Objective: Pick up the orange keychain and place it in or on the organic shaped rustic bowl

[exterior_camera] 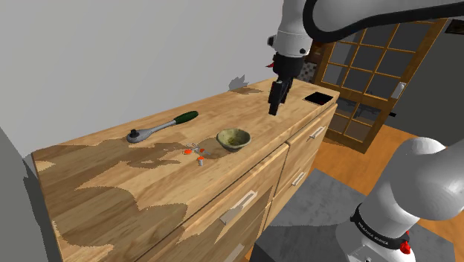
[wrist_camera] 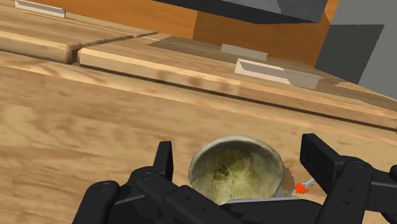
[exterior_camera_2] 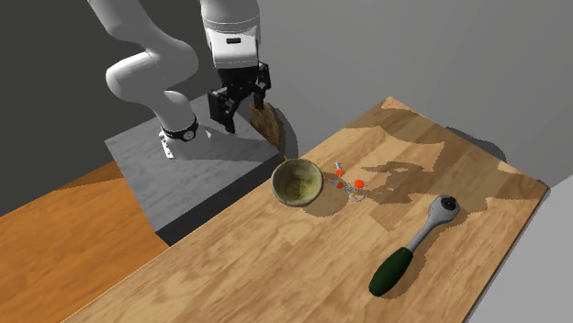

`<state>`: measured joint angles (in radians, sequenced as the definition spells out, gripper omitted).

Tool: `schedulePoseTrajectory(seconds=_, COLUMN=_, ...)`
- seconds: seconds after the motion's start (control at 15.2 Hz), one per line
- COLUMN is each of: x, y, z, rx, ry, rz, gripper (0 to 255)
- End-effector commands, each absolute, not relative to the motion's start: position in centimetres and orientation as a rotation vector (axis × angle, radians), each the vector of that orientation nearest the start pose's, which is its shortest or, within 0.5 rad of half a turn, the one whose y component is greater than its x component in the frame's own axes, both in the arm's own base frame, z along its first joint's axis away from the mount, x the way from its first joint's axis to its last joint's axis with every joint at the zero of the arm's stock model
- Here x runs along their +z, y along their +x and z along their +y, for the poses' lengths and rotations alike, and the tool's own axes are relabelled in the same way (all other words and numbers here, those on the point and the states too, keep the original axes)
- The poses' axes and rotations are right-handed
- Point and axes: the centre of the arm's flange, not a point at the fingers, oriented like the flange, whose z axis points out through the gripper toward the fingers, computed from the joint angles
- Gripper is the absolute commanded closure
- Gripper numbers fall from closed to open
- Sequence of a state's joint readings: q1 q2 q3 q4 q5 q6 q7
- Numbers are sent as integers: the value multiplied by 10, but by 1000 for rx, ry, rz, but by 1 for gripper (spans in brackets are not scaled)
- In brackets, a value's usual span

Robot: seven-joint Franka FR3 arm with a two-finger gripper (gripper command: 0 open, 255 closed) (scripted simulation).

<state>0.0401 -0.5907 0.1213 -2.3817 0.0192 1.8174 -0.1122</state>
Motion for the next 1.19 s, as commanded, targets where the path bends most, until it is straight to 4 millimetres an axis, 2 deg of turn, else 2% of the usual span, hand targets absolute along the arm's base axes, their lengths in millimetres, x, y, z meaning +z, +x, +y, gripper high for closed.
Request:
schedulePoseTrajectory(seconds=0.0, x=518, y=391, z=79, rx=-45, ry=-3153, rz=-412, gripper=0)
schedulePoseTrajectory(seconds=1.12, x=393, y=530, z=187, rx=-85, ry=-3055, rz=-535, gripper=0)
